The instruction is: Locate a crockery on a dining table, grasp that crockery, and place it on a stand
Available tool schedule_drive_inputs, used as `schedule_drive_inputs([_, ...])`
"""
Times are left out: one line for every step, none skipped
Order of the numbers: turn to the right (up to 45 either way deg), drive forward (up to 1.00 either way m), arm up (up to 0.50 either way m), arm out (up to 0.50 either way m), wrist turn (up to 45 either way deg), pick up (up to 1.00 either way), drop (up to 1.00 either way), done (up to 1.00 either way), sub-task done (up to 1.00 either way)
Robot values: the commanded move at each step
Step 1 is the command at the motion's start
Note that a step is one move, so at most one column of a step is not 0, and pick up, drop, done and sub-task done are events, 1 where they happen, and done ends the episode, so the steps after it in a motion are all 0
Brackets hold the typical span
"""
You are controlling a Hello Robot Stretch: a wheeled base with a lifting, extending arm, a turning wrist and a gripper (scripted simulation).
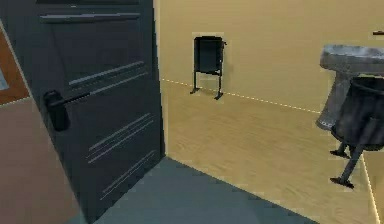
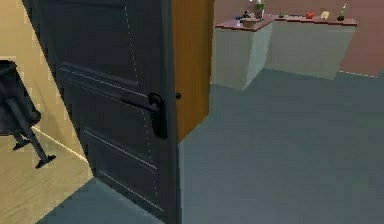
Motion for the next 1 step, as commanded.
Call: schedule_drive_inputs([0.0, 0.25, 0.00, 0.00, 0.0, 0.00, 0.00, 0.00, 0.00])
